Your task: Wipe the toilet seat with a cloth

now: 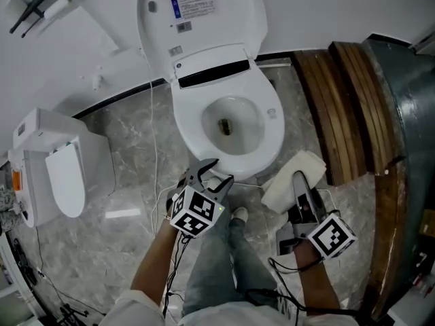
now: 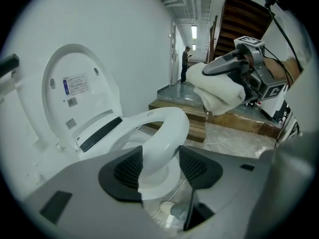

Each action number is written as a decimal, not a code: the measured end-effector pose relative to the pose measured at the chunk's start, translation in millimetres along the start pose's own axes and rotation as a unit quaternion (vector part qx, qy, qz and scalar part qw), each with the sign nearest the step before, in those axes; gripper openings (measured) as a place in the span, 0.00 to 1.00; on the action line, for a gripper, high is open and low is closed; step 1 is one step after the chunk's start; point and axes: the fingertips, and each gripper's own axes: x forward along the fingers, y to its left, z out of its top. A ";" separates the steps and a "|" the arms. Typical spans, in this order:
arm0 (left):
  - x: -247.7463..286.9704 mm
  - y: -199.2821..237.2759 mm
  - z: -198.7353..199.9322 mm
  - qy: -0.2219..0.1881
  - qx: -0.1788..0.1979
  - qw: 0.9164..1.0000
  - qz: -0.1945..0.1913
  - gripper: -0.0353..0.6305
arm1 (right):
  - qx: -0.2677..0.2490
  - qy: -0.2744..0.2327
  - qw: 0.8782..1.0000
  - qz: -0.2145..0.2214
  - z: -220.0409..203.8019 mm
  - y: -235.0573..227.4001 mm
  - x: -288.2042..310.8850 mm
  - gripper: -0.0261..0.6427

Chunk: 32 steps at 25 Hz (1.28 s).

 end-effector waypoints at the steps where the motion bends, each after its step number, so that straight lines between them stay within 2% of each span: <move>1: 2.8 -2.4 -4.2 0.001 -0.001 1.000 -0.003 0.43 | 0.002 0.001 1.000 -0.003 -3.4 -3.8 -0.6 0.19; 13: 45.6 -31.8 -71.8 0.018 -0.024 0.999 -0.013 0.43 | -0.001 0.030 0.999 -0.017 -51.1 -60.7 10.7 0.19; 18: 65.7 -37.7 -101.0 0.021 -0.032 0.999 -0.013 0.43 | 0.014 0.039 0.999 -0.021 -66.7 -79.8 21.8 0.19; 25: 92.7 -42.7 -139.5 0.003 -0.014 1.000 -0.027 0.43 | 0.009 0.049 0.998 -0.033 -84.1 -108.7 30.0 0.19; 32: 115.7 -41.3 -163.1 0.017 -0.030 0.999 -0.039 0.43 | 0.004 0.057 0.998 -0.032 -98.4 -126.2 36.6 0.19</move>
